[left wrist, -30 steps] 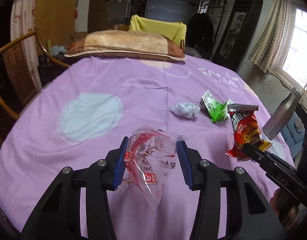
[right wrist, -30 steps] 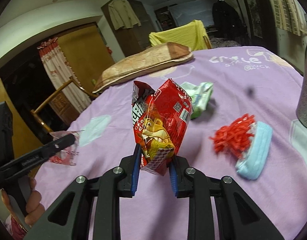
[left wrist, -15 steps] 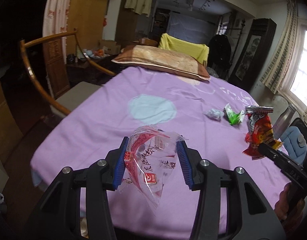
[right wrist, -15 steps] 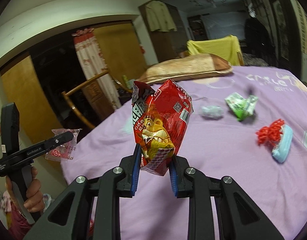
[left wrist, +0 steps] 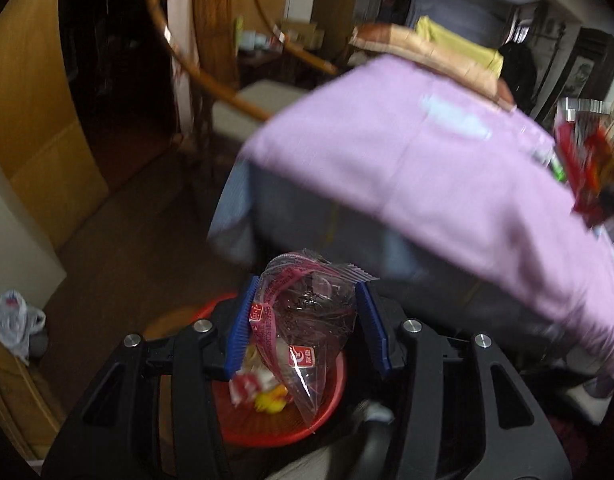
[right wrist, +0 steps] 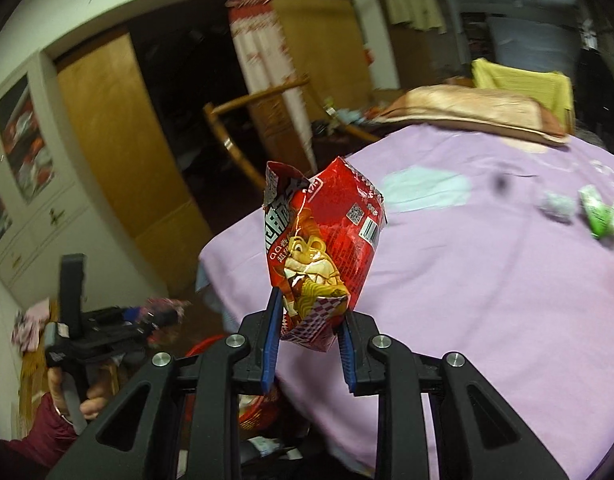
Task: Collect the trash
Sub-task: 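Carry both bags over the red wastebasket and open both tools to drop them, then move both tools back to the table toward the white bag and carton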
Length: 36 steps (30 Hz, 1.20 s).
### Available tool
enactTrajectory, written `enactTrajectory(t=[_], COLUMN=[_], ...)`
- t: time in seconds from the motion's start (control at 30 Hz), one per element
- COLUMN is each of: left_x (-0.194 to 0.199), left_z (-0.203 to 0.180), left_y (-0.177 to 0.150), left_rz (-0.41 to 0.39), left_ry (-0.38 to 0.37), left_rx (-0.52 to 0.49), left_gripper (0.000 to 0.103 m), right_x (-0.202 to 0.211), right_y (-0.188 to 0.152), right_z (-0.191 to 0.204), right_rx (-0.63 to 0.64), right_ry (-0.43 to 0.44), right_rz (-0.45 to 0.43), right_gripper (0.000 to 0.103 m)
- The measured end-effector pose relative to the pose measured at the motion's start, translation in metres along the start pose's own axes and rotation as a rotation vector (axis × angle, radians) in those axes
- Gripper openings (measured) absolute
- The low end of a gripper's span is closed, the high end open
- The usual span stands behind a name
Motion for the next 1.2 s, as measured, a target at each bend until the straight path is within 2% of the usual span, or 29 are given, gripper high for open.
enactTrajectory(t=[0.03, 0.1, 0.2, 0.33, 0.5, 0.57, 0.6, 0.9, 1.13, 1.2], left_x=[-0.007, -0.014, -0.014, -0.007, -0.002, -0.001, 0.000, -0.009, 0.006, 0.013], left_z=[0.008, 0.021, 0.042, 0.082, 0.127, 0.142, 0.147, 0.129, 0.077, 0.058], left_y=[-0.006, -0.014, -0.015, -0.006, -0.005, -0.007, -0.008, -0.006, 0.005, 0.009], left_rz=[0.026, 0.044, 0.008, -0.066, -0.082, -0.081, -0.083, -0.077, -0.120, -0.136], left_ry=[0.013, 0.050, 0.093, 0.208, 0.268, 0.279, 0.284, 0.292, 0.281, 0.266], left_rx=[-0.002, 0.006, 0.034, 0.131, 0.243, 0.274, 0.283, 0.260, 0.140, 0.106], left_gripper=[0.073, 0.088, 0.093, 0.096, 0.096, 0.096, 0.096, 0.096, 0.096, 0.096], right_x=[-0.007, -0.023, -0.043, -0.079, -0.127, -0.140, -0.145, -0.140, -0.110, -0.092], right_y=[0.002, 0.004, 0.003, -0.002, -0.014, -0.019, -0.019, -0.011, -0.007, -0.004], right_z=[0.009, 0.030, 0.055, 0.093, 0.140, 0.147, 0.153, 0.146, 0.115, 0.099], right_rx=[0.017, 0.058, 0.099, 0.175, 0.268, 0.290, 0.296, 0.273, 0.219, 0.198], right_ry=[0.007, 0.029, 0.064, 0.140, 0.225, 0.253, 0.255, 0.235, 0.197, 0.177], right_rz=[0.014, 0.051, 0.101, 0.201, 0.327, 0.360, 0.372, 0.344, 0.265, 0.223], right_gripper=[0.027, 0.027, 0.027, 0.027, 0.029, 0.049, 0.053, 0.055, 0.057, 0.060])
Point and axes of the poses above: each gripper's, at about its wrist camera, not at the fingertips, and x roughly against the way its jaws point, z to its left, y to its top, the point moved 1 cm from there along -x, roughly the way its jaws point, and after that the axes turned 7 degrees about x, right-handed, at the moved point
